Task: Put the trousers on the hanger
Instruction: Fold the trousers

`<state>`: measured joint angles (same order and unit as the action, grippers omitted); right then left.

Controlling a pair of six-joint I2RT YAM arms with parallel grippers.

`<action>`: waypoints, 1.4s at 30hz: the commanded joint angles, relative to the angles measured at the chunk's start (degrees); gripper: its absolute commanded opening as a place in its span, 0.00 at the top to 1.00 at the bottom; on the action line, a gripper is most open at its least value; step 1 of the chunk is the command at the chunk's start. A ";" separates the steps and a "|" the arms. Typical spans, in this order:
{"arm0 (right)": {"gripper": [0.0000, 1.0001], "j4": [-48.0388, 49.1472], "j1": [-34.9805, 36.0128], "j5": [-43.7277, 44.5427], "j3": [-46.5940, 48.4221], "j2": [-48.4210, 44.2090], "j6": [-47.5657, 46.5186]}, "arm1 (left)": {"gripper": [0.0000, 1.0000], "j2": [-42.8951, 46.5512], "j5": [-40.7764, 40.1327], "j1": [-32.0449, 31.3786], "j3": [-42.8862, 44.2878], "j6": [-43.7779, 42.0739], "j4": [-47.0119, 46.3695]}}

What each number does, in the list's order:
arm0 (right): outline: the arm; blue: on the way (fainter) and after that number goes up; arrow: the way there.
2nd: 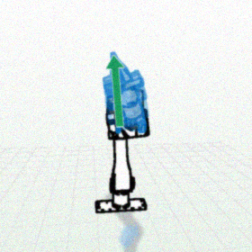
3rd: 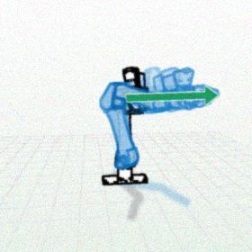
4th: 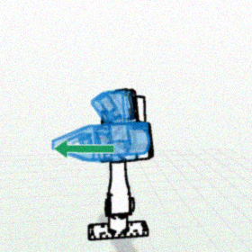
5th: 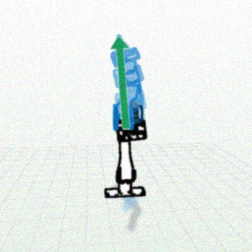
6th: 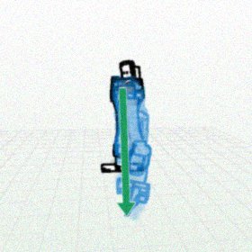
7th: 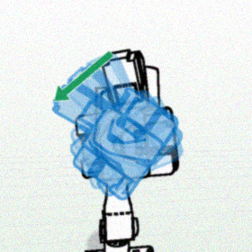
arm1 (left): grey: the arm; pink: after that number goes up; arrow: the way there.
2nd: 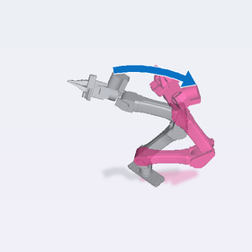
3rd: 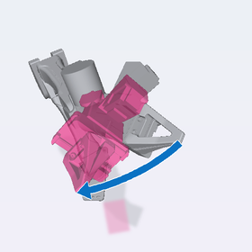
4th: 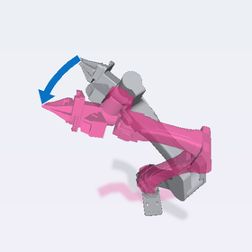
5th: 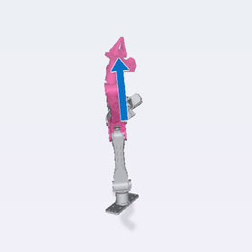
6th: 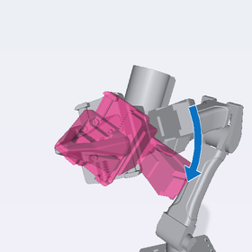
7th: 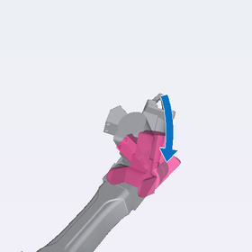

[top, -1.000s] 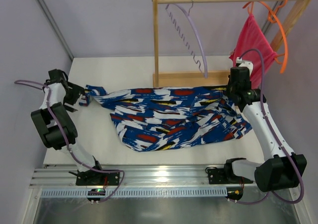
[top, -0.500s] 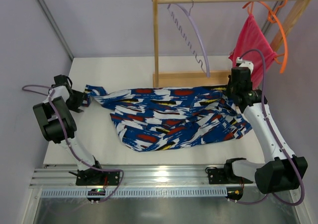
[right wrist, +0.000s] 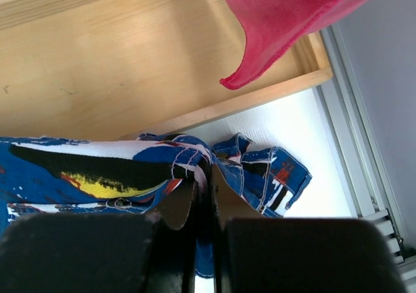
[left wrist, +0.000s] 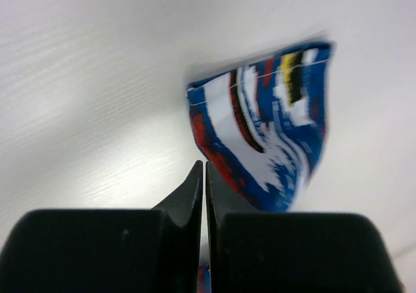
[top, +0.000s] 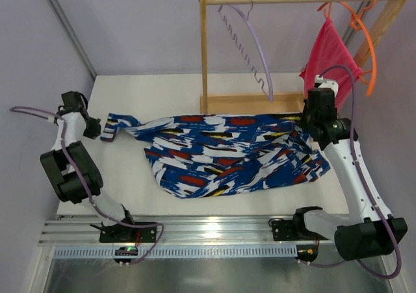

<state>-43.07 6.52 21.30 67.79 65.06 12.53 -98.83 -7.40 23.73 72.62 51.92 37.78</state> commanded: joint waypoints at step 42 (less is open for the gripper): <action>0.96 -2.72 -0.37 -12.60 -0.64 -16.98 0.91 | 0.31 -9.63 14.52 -7.47 -5.47 8.90 -21.60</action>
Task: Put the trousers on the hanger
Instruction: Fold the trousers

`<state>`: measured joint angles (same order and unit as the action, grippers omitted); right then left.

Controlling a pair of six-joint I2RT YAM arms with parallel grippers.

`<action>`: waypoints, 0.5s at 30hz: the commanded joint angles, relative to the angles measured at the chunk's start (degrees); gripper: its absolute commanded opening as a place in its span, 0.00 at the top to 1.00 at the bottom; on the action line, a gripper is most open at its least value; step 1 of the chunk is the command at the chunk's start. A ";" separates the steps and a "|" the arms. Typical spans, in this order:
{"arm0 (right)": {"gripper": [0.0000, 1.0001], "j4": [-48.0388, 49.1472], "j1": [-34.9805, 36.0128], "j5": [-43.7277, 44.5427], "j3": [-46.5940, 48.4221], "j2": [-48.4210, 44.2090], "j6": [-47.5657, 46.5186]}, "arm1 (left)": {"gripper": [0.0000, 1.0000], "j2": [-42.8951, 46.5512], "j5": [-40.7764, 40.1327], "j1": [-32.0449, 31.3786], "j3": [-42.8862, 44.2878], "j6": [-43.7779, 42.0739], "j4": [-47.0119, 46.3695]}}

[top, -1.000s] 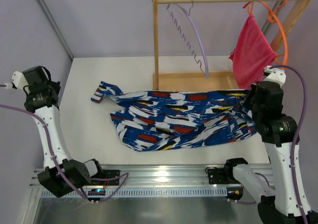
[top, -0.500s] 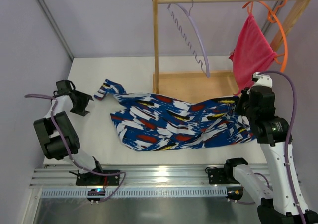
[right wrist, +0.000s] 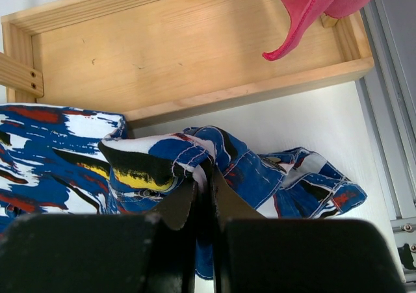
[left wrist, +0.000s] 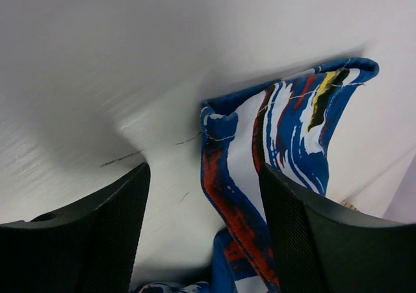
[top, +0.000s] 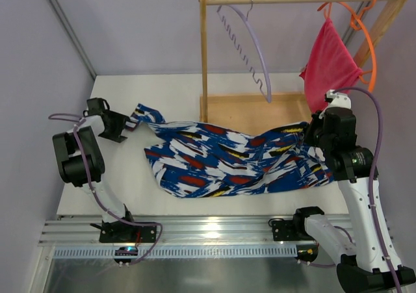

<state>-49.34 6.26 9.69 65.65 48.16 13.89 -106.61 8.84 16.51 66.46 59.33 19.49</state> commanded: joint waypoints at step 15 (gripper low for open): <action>0.96 0.22 -0.11 3.48 5.10 -0.87 -0.79 | 1.00 2.96 -5.06 0.88 2.00 -0.61 2.73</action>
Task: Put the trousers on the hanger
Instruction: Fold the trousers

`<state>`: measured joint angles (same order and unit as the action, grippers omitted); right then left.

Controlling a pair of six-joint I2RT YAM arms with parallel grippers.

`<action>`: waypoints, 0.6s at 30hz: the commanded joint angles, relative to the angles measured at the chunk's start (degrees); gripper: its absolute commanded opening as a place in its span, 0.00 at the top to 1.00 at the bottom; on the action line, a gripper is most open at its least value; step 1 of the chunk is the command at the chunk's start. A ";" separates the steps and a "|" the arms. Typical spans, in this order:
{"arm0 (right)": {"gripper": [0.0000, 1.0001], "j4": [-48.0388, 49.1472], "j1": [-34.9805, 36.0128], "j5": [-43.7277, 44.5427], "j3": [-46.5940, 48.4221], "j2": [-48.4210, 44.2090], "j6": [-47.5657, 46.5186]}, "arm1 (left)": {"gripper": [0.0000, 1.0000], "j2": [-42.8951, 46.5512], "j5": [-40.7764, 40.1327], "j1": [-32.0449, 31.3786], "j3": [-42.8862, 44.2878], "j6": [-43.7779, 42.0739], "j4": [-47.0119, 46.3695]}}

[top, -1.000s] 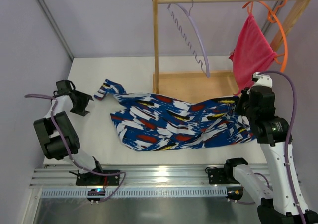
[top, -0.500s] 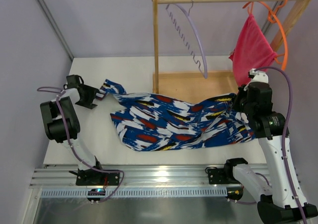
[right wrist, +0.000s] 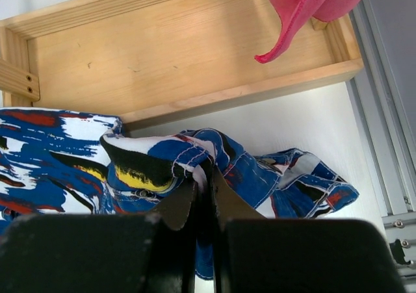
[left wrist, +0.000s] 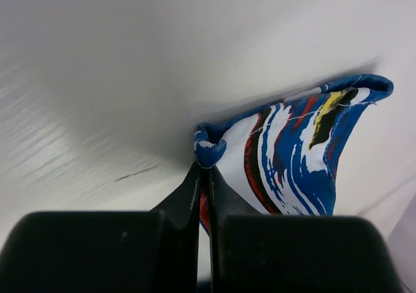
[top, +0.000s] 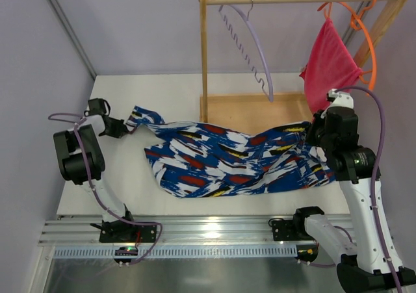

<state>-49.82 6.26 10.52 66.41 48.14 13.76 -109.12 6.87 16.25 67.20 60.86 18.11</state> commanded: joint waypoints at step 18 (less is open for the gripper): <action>0.96 -18.20 -0.11 20.23 23.93 -5.42 0.13 | 1.00 42.41 -20.40 8.44 14.96 -14.10 35.40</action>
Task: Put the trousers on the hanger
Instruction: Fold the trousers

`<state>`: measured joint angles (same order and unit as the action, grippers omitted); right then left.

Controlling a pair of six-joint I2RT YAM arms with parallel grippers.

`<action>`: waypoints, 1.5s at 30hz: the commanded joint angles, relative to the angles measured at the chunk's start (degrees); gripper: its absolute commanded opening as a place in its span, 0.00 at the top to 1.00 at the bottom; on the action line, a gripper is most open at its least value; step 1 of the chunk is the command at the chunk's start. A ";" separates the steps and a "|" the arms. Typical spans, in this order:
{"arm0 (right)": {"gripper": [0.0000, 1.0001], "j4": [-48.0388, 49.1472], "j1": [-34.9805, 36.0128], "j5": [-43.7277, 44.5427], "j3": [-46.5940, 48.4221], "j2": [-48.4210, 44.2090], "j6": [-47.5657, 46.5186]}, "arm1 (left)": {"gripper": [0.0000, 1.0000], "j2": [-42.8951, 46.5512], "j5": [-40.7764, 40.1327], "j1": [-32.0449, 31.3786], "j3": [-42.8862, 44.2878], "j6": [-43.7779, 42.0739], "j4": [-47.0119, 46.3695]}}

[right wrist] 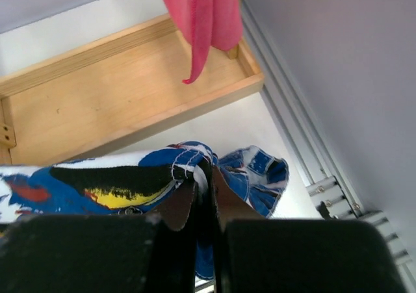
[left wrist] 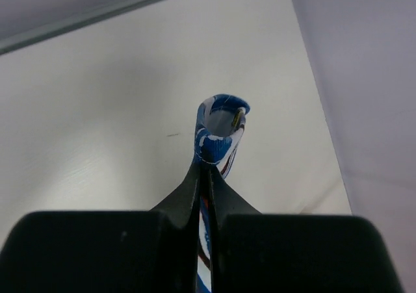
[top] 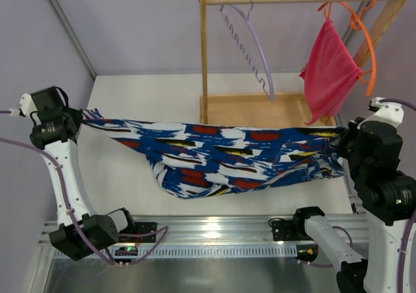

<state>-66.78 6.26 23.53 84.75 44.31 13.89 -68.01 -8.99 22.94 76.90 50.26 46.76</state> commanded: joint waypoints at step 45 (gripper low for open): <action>0.82 33.21 -13.73 -12.98 2.17 49.20 -7.12 | 1.00 -44.32 -3.84 -1.58 23.29 -2.89 -6.59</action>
<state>-38.54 -6.90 13.34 84.77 94.45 8.51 -114.21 -11.79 20.82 101.60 47.42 44.51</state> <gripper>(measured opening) 0.167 0.009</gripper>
